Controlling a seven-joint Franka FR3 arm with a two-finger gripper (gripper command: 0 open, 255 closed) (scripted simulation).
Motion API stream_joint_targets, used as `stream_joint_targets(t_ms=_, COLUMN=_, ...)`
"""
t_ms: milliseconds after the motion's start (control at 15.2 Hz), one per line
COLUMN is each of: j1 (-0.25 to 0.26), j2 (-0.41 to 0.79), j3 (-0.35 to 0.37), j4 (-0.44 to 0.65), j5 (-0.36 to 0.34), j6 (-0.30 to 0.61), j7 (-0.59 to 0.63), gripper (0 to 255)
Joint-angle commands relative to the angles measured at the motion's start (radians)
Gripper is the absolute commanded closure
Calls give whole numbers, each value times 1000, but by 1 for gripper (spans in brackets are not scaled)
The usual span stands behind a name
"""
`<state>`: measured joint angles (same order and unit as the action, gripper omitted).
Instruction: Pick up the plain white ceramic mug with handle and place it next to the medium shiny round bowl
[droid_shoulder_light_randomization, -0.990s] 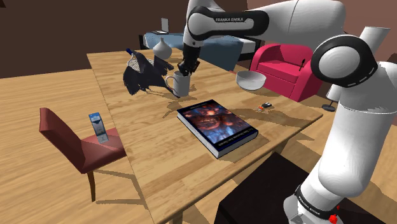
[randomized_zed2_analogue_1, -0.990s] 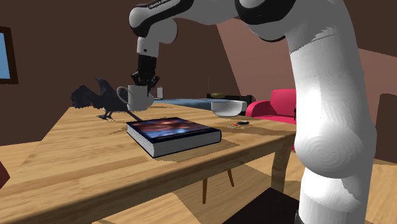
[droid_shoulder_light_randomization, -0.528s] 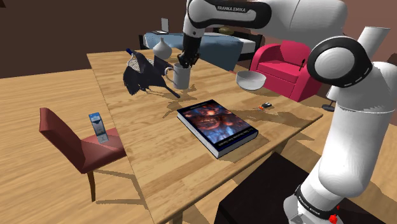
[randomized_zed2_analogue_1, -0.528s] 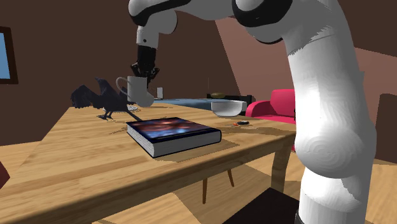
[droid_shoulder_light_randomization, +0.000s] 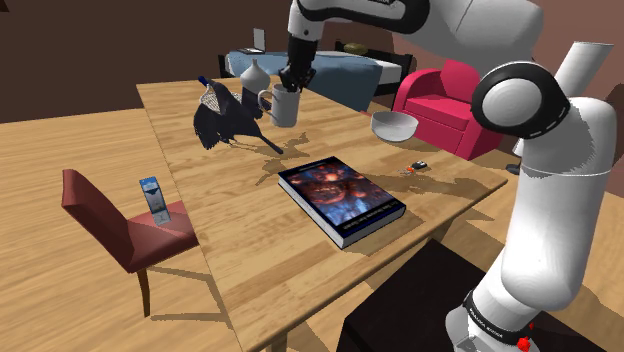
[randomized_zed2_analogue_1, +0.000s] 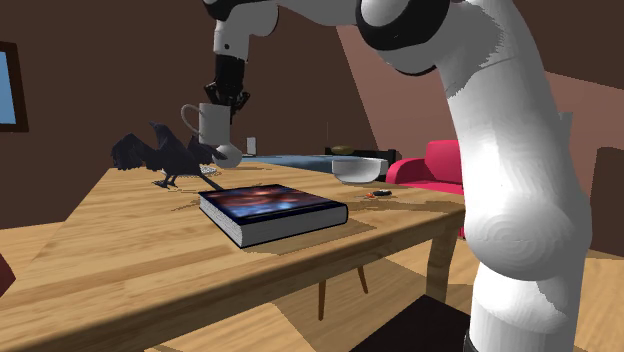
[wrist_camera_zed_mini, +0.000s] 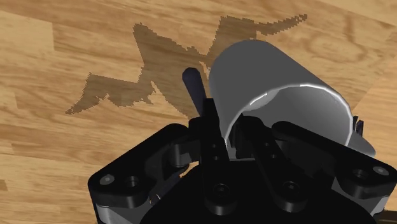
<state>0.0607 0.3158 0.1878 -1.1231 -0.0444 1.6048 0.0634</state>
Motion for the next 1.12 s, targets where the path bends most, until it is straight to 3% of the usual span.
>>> stream_joint_targets(t_ms=0, j1=4, j2=20, j3=0, j4=59, j5=-4, j6=-40, j7=1, gripper=255)
stream_joint_targets(t_ms=198, j1=11, j2=46, j3=0, j4=130, j5=-10, j6=-85, j7=2, gripper=255)
stream_joint_targets(t_ms=594, j1=-102, j2=-91, j3=-38, j4=-66, j5=47, j6=-26, j7=-130, gripper=255)
stream_joint_targets(t_ms=1056, j1=-210, j2=-177, j3=-100, j4=-179, j5=95, j6=-6, j7=-293, gripper=255)
